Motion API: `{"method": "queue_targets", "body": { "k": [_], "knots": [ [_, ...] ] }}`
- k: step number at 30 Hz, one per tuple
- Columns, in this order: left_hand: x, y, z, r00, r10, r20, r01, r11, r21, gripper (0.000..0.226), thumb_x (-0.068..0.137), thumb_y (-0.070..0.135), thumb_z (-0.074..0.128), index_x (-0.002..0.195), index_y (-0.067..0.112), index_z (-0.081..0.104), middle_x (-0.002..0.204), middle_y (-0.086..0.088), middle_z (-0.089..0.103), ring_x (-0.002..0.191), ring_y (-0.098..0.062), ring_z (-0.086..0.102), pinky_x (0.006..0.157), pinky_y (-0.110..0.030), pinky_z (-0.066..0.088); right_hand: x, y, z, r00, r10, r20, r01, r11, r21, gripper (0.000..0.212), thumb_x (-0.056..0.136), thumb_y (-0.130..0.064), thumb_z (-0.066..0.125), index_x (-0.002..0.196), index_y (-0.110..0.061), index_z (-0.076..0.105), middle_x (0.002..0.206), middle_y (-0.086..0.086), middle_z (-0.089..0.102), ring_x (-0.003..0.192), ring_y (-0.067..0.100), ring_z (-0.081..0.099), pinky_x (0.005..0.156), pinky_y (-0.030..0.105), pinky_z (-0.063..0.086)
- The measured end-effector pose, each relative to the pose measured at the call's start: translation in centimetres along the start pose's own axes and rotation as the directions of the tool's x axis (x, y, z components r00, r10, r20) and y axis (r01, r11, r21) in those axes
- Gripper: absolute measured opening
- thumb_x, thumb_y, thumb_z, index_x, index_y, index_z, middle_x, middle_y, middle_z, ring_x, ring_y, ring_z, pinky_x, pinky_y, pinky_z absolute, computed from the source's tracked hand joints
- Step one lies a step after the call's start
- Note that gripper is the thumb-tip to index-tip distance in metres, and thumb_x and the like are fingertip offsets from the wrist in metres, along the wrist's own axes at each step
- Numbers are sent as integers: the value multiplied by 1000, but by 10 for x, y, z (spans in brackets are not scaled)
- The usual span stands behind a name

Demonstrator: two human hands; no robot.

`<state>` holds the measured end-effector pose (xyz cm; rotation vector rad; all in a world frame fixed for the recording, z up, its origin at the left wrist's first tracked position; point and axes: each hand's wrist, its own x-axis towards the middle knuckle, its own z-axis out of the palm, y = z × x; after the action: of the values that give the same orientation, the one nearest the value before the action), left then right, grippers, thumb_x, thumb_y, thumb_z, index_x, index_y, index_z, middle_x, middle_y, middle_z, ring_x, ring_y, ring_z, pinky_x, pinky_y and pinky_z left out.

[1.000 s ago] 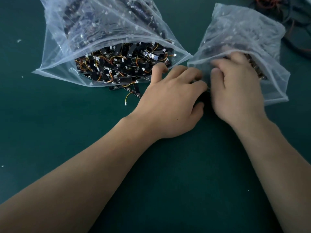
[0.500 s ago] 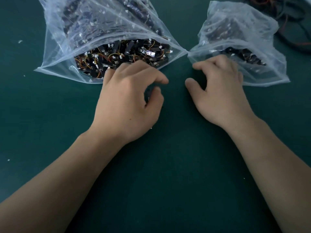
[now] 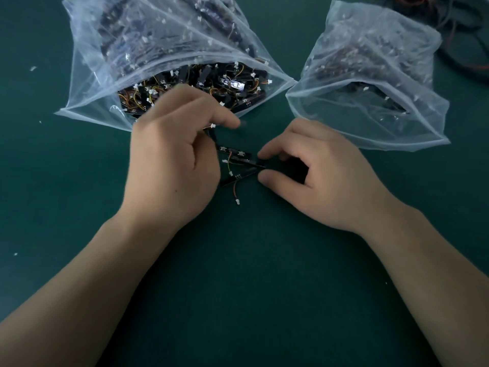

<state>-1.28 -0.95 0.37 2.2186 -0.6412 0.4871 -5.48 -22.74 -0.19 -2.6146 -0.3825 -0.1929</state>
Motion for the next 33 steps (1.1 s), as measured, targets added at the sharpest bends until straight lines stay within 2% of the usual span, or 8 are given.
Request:
{"method": "queue_targets", "body": {
  "k": [5, 11, 15, 19, 22, 24, 29, 33],
  "knots": [
    [-6, -9, -2, 988, -69, 138, 57, 994, 93, 46, 86, -9, 49, 115, 11, 77, 108, 0, 74, 102, -21, 68, 88, -37, 55, 0, -1, 2, 1000, -7, 6, 7, 999, -49, 48, 95, -53, 60, 137, -29, 60, 97, -15, 56, 91, 5, 51, 80, 29, 44],
    [-7, 0, -1, 991, -28, 134, 30, 1000, -10, 38, 83, -5, 52, 103, 10, 80, 90, 1, 73, 86, -9, 66, 78, -22, 53, 0, -5, -1, 995, -76, 68, 73, 996, 43, 16, 92, -43, 67, 98, -29, 70, 88, -15, 59, 86, 9, 56, 77, 33, 48],
    [-8, -3, -4, 993, -108, 54, 104, 992, 73, 38, 85, -2, 52, 106, 13, 80, 106, 3, 71, 99, -22, 64, 88, -35, 51, -1, -6, -1, 997, -55, 62, 51, 997, 56, 28, 93, -51, 62, 112, -31, 68, 88, -15, 57, 83, 7, 53, 75, 32, 47],
    [-15, 0, -1, 977, -142, 162, 110, 975, 191, 40, 85, 10, 52, 113, 18, 79, 119, 6, 70, 111, -28, 60, 102, -45, 48, 0, -6, -1, 993, -86, 78, 83, 996, 41, 31, 92, -55, 64, 109, -30, 71, 88, -15, 57, 84, 7, 54, 76, 31, 46],
    [-17, 4, 1, 979, -112, 172, 92, 988, 122, 38, 84, 8, 52, 109, 17, 80, 111, 6, 71, 103, -21, 61, 92, -30, 49, 1, -6, -2, 991, -99, 87, 92, 992, 83, 28, 87, -56, 68, 82, -29, 64, 82, -15, 58, 80, 9, 54, 73, 33, 46],
    [-16, 6, 0, 985, -93, 147, 85, 995, 57, 38, 84, 4, 52, 106, 17, 79, 105, 7, 69, 94, -12, 62, 81, -18, 47, 0, -5, -4, 990, -106, 91, 98, 991, 93, 33, 85, -59, 69, 77, -30, 58, 78, -16, 56, 78, 8, 52, 72, 30, 44],
    [-10, -4, -6, 993, -108, 53, 103, 991, 83, 42, 83, 2, 52, 110, 17, 80, 108, 7, 70, 104, -21, 62, 89, -25, 47, -1, -3, -4, 987, -87, 131, 76, 993, 90, 49, 81, -70, 69, 116, -37, 65, 84, -18, 55, 85, 7, 54, 78, 32, 47],
    [-7, -4, -4, 972, -143, 186, 126, 987, 100, 46, 84, 11, 49, 116, 20, 80, 109, 9, 72, 107, -21, 65, 89, -41, 56, 1, -3, -3, 982, -139, 131, 129, 988, 79, 42, 84, -63, 71, 113, -33, 73, 83, -15, 54, 82, 9, 52, 79, 37, 47]
  ]
}}
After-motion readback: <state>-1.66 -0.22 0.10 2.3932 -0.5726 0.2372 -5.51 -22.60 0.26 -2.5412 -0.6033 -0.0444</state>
